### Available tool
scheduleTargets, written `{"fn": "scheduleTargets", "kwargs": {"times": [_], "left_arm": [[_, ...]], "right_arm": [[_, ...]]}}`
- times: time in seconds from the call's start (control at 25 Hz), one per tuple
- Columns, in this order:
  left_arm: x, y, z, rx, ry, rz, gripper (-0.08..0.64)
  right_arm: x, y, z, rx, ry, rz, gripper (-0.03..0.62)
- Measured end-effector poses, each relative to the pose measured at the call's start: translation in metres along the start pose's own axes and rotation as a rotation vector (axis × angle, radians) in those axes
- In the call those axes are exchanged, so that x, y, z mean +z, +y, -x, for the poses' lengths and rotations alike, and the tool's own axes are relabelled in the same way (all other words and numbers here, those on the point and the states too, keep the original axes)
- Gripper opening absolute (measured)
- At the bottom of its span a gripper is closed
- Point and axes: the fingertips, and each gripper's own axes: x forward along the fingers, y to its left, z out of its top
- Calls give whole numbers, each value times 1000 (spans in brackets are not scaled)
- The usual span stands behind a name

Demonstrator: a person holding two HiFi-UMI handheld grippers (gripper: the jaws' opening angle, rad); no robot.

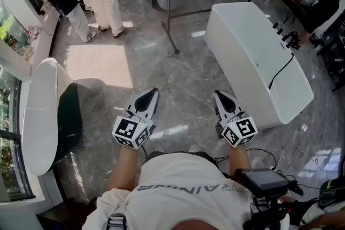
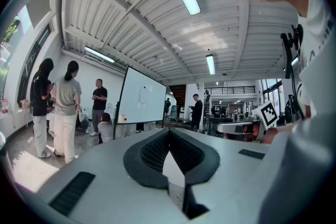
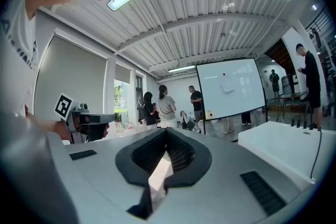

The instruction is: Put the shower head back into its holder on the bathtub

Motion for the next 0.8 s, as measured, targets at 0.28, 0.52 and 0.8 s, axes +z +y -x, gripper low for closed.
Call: {"fn": "scheduleTargets", "kwargs": {"times": [0.28,0.52,0.8], "left_arm": [[0,-10,6,-8,4,-11,17],[-1,-3,13,16,13,-28,17],[-11,-14,6,-4,35,-15,17]], "right_arm": [[2,2,13,-12,-1,4,8],[-2,6,14,-5,-3,-3,8],[-8,-3,16,-18,1,-22,8]]}}
